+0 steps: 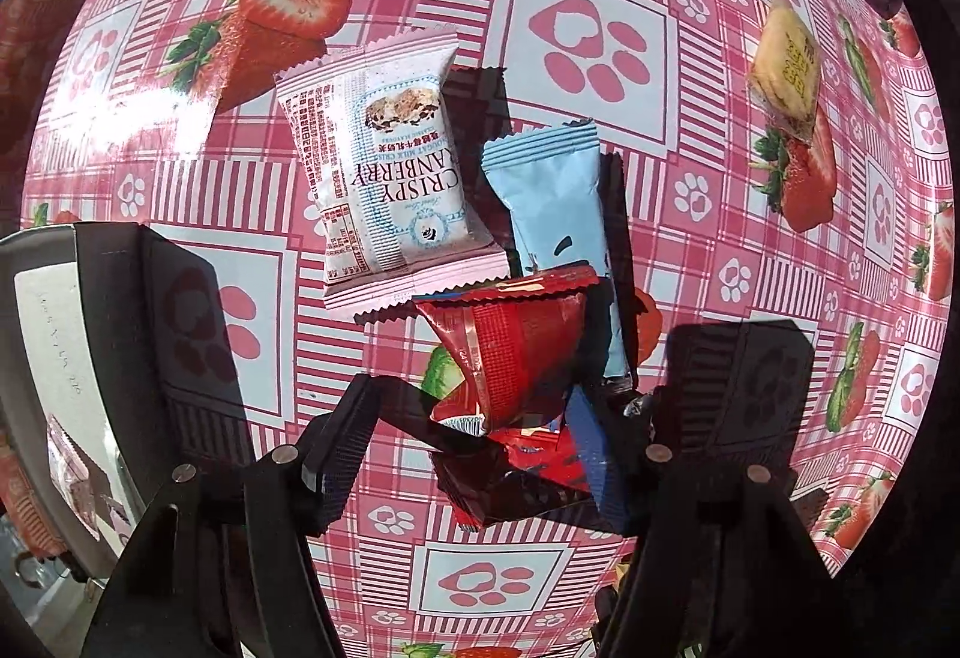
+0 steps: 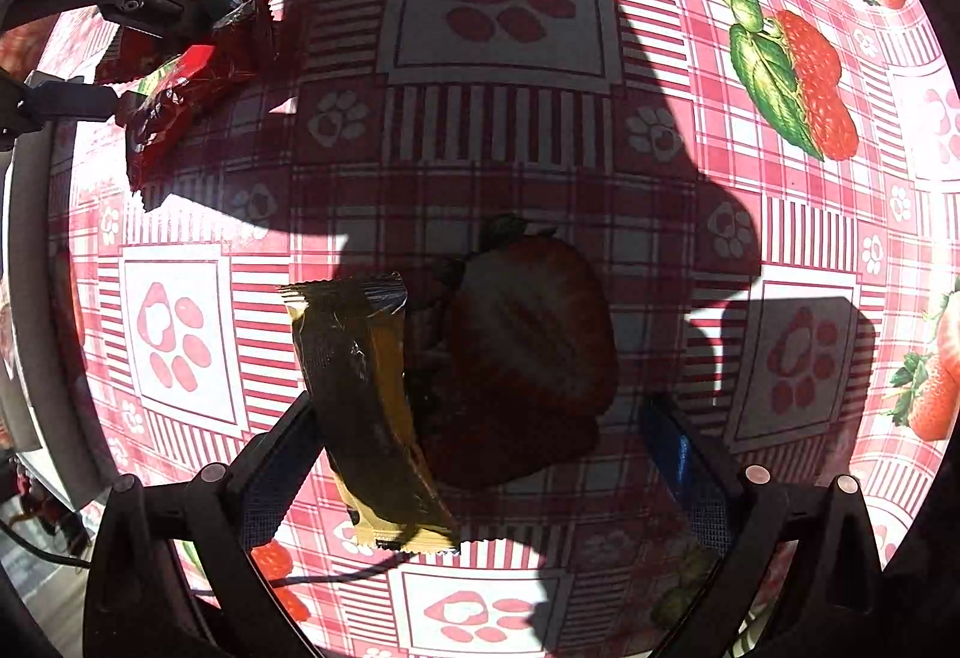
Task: Organize snacks
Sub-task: 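Grasp the gold packet on the tablecloth with the right gripper, then grasp a red wrapped candy with left gripper while right lifts gold packet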
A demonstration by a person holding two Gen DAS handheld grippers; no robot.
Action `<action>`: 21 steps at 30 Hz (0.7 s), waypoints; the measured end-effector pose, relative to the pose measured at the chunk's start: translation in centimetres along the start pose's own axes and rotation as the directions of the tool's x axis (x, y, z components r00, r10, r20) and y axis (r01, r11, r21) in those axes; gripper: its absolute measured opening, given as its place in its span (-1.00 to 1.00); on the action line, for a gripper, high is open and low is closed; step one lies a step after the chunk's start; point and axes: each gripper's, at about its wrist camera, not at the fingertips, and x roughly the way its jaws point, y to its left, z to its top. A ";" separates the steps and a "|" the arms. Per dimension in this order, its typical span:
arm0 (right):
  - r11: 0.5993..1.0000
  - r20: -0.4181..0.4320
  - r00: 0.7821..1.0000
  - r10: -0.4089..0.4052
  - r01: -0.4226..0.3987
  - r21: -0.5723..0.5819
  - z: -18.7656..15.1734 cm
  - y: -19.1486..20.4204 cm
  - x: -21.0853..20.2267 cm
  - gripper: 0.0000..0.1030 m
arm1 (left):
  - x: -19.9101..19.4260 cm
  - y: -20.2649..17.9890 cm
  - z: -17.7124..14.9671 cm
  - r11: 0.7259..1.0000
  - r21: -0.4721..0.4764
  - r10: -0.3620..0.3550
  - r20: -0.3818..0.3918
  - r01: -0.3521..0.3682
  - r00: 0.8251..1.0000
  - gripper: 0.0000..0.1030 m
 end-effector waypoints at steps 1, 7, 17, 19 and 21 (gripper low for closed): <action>1.000 -0.011 1.000 0.000 0.000 -0.002 0.0 0.0 0.0 1.00 | -0.1 -0.4 -0.3 1.000 0.021 0.019 0.009 -0.019 1.000 -0.01; 1.000 -0.039 0.999 0.000 0.000 0.009 0.2 -0.1 -0.5 0.79 | -0.6 -1.6 -1.1 0.994 0.108 0.010 0.063 -0.017 0.998 -0.48; 0.992 0.014 0.993 0.120 -0.120 -0.024 -1.6 -1.1 -3.2 -0.54 | -1.6 1.8 -9.7 0.971 0.240 -0.029 0.076 0.010 0.997 -0.84; 0.988 0.006 0.988 0.156 -0.156 0.001 -2.7 -1.9 -3.2 -0.54 | -1.9 2.9 -11.3 0.971 0.237 -0.039 0.082 0.018 0.996 -0.82; 0.984 0.001 0.984 0.177 -0.177 0.018 -3.7 -2.7 -3.1 -0.54 | -2.1 4.0 -12.2 0.976 0.217 -0.046 0.089 0.026 0.995 -0.81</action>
